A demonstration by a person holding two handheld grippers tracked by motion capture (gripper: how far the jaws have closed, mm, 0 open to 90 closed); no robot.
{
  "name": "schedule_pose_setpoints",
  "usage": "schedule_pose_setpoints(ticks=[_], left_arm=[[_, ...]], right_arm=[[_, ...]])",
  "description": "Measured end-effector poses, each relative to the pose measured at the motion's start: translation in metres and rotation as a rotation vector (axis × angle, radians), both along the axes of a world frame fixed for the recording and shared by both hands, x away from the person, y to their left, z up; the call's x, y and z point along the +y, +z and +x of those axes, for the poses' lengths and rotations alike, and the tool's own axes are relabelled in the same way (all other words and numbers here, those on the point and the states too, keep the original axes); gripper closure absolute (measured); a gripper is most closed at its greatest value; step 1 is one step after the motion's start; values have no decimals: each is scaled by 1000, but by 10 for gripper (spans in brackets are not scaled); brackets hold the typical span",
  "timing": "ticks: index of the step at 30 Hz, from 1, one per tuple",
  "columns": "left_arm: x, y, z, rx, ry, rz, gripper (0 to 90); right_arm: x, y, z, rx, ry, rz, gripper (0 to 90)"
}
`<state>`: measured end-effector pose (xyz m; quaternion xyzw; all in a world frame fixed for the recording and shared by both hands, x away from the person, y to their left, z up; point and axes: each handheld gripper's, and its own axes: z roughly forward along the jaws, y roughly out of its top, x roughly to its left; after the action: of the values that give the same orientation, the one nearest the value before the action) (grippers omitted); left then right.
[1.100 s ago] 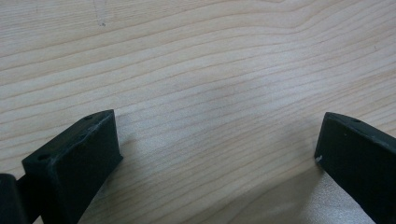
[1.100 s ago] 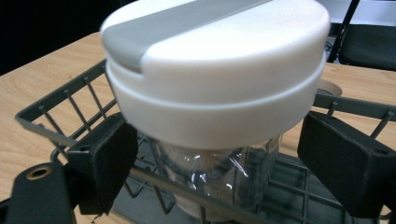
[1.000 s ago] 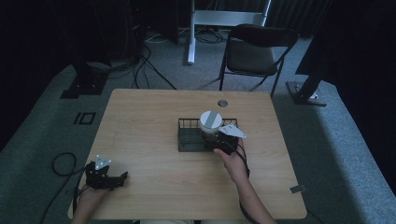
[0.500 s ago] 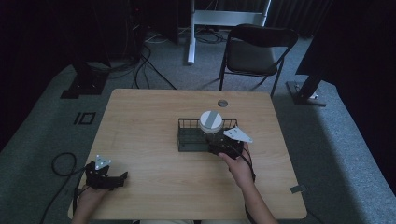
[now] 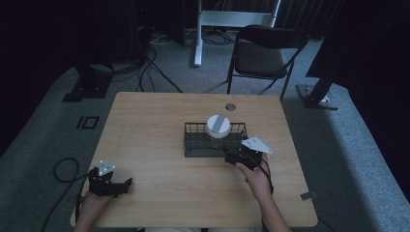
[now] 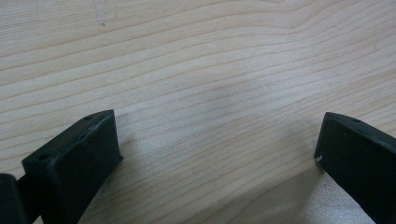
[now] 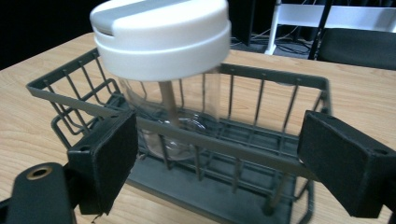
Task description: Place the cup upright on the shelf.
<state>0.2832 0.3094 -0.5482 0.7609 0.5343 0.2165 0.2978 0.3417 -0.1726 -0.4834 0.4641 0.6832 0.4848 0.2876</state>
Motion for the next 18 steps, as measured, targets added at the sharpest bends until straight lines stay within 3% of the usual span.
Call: schedule_pose_setpoints(ticks=[7, 10, 18], left_arm=[[0, 0, 0, 0, 0, 0, 2], [0, 0, 0, 0, 0, 0, 1], [0, 0, 0, 1, -1, 1, 1]], right_arm=[[-12, 2, -5, -9, -26, 17, 128], [-18, 2, -7, -18, -36, 1, 128], [-32, -6, -12, 7, -57, -17, 128]])
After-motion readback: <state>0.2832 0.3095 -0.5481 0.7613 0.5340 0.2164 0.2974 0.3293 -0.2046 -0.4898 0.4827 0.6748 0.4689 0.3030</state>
